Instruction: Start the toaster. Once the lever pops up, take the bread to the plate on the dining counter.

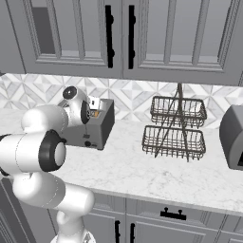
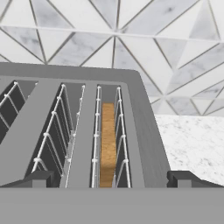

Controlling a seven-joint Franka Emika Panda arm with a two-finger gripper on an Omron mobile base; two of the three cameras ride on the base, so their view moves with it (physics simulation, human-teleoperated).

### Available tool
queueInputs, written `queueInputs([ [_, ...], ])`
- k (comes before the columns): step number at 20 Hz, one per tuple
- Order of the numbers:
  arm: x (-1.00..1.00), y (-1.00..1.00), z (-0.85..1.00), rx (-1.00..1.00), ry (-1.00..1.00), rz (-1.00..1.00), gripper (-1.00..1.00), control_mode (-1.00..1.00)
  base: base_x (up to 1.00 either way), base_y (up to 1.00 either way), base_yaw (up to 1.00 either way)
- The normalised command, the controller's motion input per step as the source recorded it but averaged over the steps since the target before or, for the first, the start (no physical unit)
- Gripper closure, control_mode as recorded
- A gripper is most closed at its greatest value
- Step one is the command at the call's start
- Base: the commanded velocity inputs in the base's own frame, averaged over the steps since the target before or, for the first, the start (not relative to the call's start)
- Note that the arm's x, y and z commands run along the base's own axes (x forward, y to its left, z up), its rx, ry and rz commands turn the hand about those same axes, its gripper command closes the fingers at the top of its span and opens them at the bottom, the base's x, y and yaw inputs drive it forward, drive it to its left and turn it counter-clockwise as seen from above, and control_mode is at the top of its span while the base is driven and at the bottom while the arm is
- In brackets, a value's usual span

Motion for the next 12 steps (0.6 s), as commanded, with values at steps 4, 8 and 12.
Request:
queueInputs([
  [4, 0.00, 0.00, 0.00, 0.00, 0.00, 0.00, -1.00, -1.00, 0.00, 0.00, 0.00],
  [8, 0.00, 0.00, 0.00, 0.00, 0.00, 0.00, -1.00, -1.00, 0.00, 0.00, 0.00],
  [12, 0.00, 0.00, 0.00, 0.00, 0.00, 0.00, -1.00, -1.00, 0.00, 0.00, 0.00],
])
